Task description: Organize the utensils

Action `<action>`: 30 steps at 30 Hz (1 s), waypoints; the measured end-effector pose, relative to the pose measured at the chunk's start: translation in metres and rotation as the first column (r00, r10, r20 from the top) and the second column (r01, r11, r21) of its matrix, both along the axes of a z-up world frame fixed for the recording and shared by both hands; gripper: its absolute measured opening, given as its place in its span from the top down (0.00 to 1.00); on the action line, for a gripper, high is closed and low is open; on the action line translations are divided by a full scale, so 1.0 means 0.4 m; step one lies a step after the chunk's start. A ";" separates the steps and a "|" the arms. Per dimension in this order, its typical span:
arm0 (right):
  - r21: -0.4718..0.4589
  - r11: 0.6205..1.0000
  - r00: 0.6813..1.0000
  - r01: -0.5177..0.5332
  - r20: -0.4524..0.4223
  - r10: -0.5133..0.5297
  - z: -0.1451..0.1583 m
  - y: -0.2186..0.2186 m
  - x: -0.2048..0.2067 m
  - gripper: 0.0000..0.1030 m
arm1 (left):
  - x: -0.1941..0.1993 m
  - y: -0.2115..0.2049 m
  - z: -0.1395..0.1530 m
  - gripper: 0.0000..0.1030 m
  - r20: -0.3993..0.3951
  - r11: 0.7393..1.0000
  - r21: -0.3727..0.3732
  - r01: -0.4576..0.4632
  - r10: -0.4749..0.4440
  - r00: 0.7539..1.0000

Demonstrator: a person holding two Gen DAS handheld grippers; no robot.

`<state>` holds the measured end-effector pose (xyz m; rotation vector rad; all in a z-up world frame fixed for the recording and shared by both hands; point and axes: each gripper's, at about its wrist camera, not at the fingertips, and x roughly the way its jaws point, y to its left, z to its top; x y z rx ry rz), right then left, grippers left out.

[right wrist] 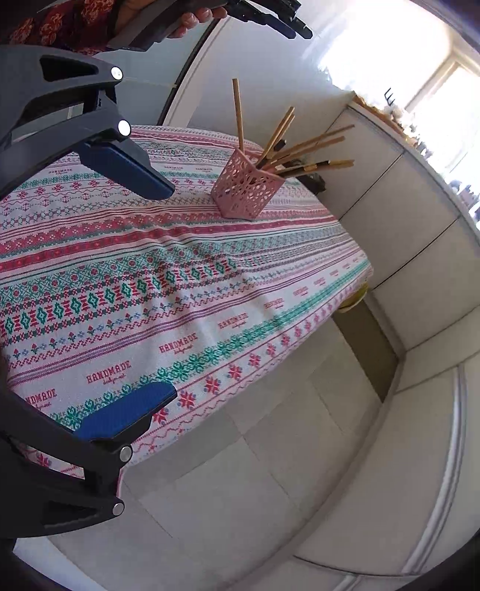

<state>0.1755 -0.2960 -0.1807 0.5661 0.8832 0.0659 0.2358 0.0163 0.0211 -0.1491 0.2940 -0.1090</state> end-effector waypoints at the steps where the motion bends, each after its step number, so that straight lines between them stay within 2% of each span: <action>1: -0.046 0.999 0.999 0.010 0.043 -0.008 0.020 0.000 -0.022 0.07 | -0.029 0.008 0.005 0.61 0.014 1.000 -0.024 0.007 -0.007 1.000; 4: -0.180 0.981 0.991 0.065 0.130 -0.042 0.074 -0.006 -0.096 0.07 | -0.124 0.042 -0.003 0.56 0.043 0.994 -0.102 0.034 -0.030 0.999; 9: -0.137 0.981 0.988 0.139 0.079 -0.129 0.095 -0.047 -0.210 0.07 | -0.223 0.085 -0.062 0.54 0.030 0.968 -0.240 0.076 -0.071 0.997; 11: -0.154 0.978 0.989 0.142 0.071 -0.132 0.105 -0.051 -0.251 0.07 | -0.251 0.098 -0.103 0.53 0.010 0.945 -0.308 0.113 -0.116 0.993; 13: -0.180 0.975 0.990 0.134 0.059 -0.125 0.117 -0.053 -0.285 0.07 | -0.277 0.105 -0.135 0.49 -0.001 0.928 -0.344 0.142 -0.151 0.988; 17: -0.135 0.985 0.994 0.106 -0.008 -0.108 0.103 -0.080 -0.330 0.07 | -0.305 0.103 -0.145 0.42 -0.016 0.933 -0.311 0.181 -0.195 0.981; 18: -0.126 0.986 0.994 0.107 -0.019 -0.110 0.096 -0.089 -0.337 0.07 | -0.312 0.103 -0.144 0.37 -0.008 0.939 -0.289 0.188 -0.199 0.980; 20: -0.104 0.988 0.993 0.110 -0.034 -0.114 0.077 -0.099 -0.347 0.07 | -0.320 0.091 -0.149 0.35 0.010 0.942 -0.230 0.244 -0.248 0.969; 23: -0.076 0.989 0.989 0.124 -0.071 -0.129 0.040 -0.104 -0.340 0.07 | -0.322 0.053 -0.167 0.34 -0.021 0.940 -0.159 0.302 -0.309 0.951; 24: -0.067 0.990 0.988 0.125 -0.084 -0.130 0.030 -0.099 -0.332 0.07 | -0.324 0.044 -0.174 0.28 -0.030 0.942 -0.142 0.303 -0.310 0.950; 25: -0.063 0.990 0.987 0.126 -0.091 -0.131 0.023 -0.093 -0.323 0.07 | -0.325 0.038 -0.181 0.18 -0.040 0.951 -0.126 0.284 -0.291 0.956; 27: -0.056 0.991 0.988 0.124 -0.090 -0.129 0.021 -0.075 -0.298 0.07 | -0.326 0.047 -0.196 0.09 -0.046 0.966 -0.103 0.238 -0.244 0.969; 30: -0.045 0.993 0.991 0.113 -0.065 -0.116 0.029 -0.037 -0.257 0.07 | -0.310 0.080 -0.205 0.07 -0.061 0.984 -0.092 0.154 -0.160 0.985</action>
